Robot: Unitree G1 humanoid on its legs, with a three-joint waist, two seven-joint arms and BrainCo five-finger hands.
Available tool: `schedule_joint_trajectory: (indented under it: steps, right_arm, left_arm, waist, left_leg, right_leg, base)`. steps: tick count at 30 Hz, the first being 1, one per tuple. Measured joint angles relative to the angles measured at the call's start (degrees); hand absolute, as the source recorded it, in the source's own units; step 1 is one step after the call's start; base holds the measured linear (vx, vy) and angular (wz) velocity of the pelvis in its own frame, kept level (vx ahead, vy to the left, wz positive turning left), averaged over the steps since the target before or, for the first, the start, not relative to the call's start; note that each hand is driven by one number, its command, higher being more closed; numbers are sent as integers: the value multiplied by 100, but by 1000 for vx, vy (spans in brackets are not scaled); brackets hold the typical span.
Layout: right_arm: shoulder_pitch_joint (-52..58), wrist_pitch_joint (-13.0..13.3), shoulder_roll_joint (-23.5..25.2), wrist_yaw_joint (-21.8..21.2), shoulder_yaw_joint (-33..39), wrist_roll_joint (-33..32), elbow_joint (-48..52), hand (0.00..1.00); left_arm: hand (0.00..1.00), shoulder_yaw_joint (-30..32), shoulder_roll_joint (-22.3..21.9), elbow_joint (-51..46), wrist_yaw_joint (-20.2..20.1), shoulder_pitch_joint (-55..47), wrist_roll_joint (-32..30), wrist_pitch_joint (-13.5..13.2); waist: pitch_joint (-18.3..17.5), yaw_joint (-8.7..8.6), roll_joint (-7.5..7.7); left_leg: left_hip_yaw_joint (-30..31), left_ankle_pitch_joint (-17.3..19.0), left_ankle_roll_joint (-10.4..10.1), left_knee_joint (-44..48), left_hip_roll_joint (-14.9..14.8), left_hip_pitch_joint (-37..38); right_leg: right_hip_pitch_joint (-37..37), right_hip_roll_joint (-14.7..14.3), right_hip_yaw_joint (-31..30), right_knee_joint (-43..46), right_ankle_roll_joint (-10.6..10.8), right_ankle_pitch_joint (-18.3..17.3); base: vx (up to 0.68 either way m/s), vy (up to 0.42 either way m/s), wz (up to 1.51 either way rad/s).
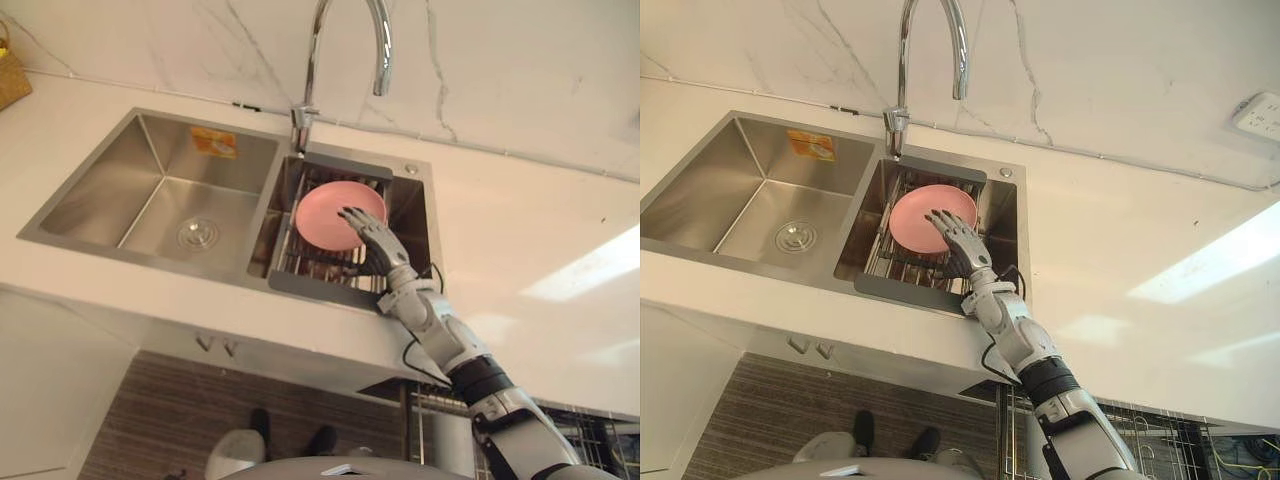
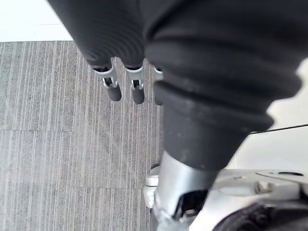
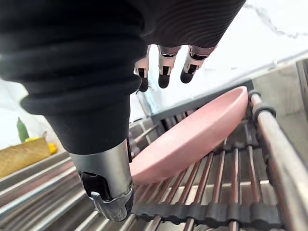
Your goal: Walk over to the sink, pick up the cup, carry it to the dishwasher, place the cup inside the dishwasher, then close the dishwasher door
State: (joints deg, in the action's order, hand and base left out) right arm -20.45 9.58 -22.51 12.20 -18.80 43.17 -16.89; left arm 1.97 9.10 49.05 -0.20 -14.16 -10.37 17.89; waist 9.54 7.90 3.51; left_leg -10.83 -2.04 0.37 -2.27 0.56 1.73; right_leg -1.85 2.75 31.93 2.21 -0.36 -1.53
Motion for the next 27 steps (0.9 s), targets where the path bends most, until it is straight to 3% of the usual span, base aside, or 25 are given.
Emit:
schedule_joint_trajectory:
  steps: [4,11,16,27]
  right_arm:
    - [-79,-114,-104,137,-88,454,-137,0]
    - [-345,-361,-251,228,-136,646,-482,0]
    - [-623,-495,-276,236,-246,682,-1150,0]
    - [-793,-494,-273,326,-364,686,-1614,0]
  left_arm:
    - [0,-27,9,14,-6,0,-1,0]
    - [0,-86,33,8,-20,4,-2,-2]
    - [0,-122,38,-3,-27,5,-2,2]
    - [0,-206,44,-21,-67,-4,-3,-3]
  waist:
    - [-3,-7,-3]
    - [-25,8,1]
    - [-25,137,1]
    - [-16,179,-4]
  left_leg:
    - [8,-3,3,-6,1,0]
    - [153,-45,51,-21,21,-65]
    - [194,-82,78,-23,25,-65]
    - [300,-144,87,-93,53,-74]
  right_leg:
    - [1,-2,14,-6,-1,0]
    - [-7,3,163,-36,-24,15]
    - [-17,2,192,-25,-35,23]
    - [-7,19,267,15,-34,22]
  base:
    - [28,22,0]
    - [22,19,11]
    - [15,17,4]
    - [8,36,4]
